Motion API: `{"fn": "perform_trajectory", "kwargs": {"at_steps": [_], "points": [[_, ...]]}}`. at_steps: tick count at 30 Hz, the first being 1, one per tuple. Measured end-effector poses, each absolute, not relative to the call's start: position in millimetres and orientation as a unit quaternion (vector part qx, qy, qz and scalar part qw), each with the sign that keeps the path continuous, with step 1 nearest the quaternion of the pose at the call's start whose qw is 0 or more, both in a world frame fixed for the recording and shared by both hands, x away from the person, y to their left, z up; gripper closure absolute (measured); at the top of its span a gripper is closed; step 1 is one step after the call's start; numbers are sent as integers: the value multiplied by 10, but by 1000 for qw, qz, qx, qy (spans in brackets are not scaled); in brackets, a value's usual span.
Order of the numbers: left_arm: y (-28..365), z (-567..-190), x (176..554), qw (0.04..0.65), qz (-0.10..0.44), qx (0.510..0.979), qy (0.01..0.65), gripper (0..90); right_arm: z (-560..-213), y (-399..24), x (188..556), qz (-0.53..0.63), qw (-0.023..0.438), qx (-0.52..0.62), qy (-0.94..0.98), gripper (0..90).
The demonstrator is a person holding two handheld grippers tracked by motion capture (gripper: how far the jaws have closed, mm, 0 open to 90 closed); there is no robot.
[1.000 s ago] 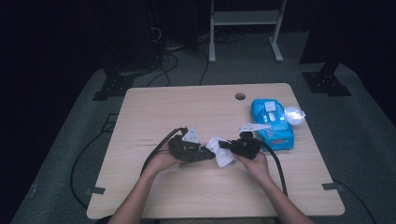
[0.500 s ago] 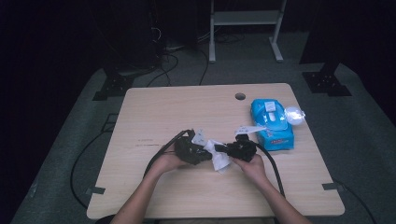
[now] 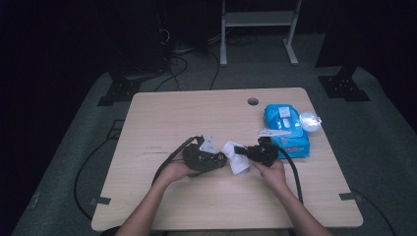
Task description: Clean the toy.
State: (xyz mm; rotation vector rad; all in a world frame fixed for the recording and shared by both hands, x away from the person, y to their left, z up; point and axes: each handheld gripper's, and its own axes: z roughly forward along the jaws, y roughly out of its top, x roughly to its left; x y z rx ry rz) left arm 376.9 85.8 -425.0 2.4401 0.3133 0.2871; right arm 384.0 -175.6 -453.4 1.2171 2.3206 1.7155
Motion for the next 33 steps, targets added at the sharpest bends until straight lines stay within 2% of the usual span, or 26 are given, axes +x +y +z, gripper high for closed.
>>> {"fn": "perform_trajectory", "kwargs": {"at_steps": [4,10,19,28,33], "points": [[867,-4200,3754,350,108,923,116,577,-4384,-1707,3776,573,2,355,739,864],[888,-4105,3722,382,106,911,112,577,-4210,-1617,3663,589,20,323,741,863],[989,-4015,3739,424,97,892,127,596,-4313,-1693,3710,576,32,347,739,862],[949,-4027,3721,421,97,895,113,605,-4117,-1569,3588,596,46,309,740,863],[959,-4038,3729,422,95,894,115,605,-4202,-1618,3630,586,47,326,740,863]]}}
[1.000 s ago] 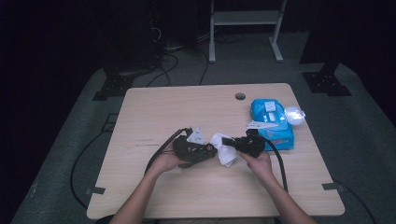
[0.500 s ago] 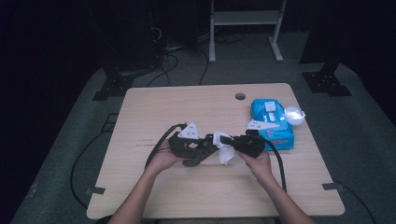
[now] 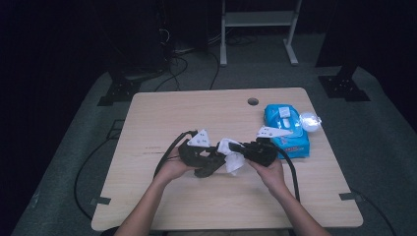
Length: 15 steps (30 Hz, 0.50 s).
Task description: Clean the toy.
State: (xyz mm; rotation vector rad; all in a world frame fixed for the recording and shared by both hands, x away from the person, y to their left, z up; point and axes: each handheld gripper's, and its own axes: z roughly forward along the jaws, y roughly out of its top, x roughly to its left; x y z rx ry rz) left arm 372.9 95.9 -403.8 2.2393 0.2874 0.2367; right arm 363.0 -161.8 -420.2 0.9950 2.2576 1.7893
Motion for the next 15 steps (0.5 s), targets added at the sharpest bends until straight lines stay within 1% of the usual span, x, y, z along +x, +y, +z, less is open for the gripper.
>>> {"fn": "perform_trajectory", "kwargs": {"at_steps": [5,15], "points": [[971,-4034,3737,422,96,894,117,605,-4329,-1677,3692,573,43,346,742,863],[982,-4025,3737,427,96,891,117,605,-4325,-1681,3696,565,41,351,745,863]]}}
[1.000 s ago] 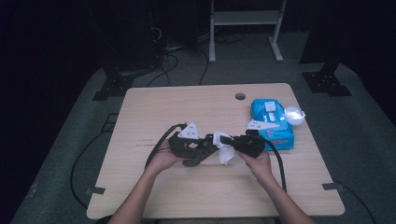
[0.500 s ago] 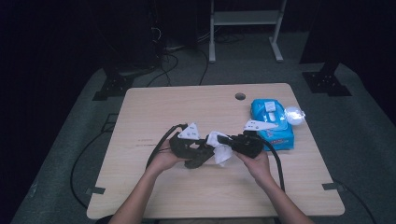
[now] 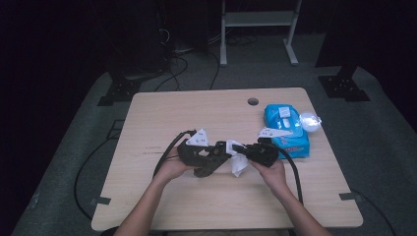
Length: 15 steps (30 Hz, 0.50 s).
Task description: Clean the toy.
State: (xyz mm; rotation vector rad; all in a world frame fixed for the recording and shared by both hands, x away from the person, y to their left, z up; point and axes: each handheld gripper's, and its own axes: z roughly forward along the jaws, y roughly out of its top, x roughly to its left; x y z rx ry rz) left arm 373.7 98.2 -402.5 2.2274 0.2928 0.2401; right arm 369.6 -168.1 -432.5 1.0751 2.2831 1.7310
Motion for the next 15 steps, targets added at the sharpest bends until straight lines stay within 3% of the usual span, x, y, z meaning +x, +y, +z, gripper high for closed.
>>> {"fn": "perform_trajectory", "kwargs": {"at_steps": [7,15], "points": [[965,-4032,3738,431,94,890,118,605,-4213,-1652,3639,580,47,331,743,863],[981,-4046,3755,435,90,887,123,605,-4368,-1701,3684,561,38,353,748,863]]}}
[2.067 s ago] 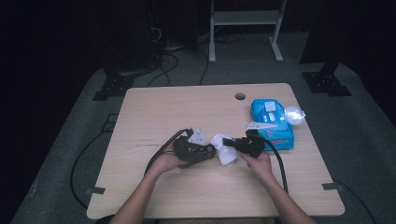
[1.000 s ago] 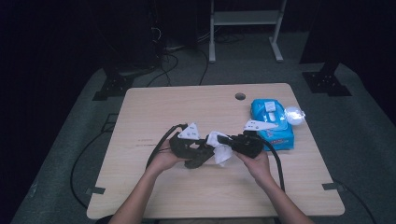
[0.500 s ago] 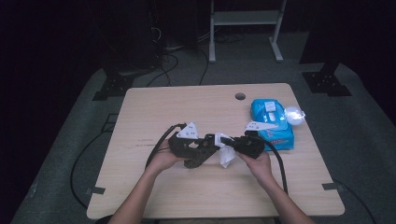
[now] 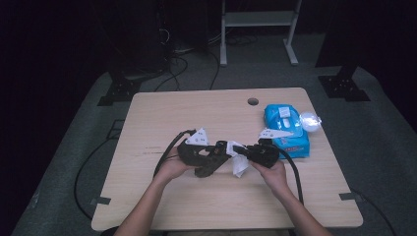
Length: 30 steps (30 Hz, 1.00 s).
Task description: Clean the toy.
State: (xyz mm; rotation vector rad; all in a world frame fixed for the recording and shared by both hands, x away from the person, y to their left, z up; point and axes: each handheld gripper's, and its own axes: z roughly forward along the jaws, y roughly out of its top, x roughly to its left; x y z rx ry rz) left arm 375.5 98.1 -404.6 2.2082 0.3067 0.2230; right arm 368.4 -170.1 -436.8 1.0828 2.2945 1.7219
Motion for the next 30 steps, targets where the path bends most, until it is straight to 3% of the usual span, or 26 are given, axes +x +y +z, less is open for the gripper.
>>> {"fn": "perform_trajectory", "kwargs": {"at_steps": [12,22,30], "points": [[899,-4069,3753,431,91,890,116,606,-4178,-1629,3599,586,41,326,741,863],[835,-4201,3821,412,73,899,128,609,-4452,-1724,3691,545,24,363,755,862],[720,-4299,3839,361,68,921,130,608,-4444,-1763,3697,542,29,368,755,862]]}}
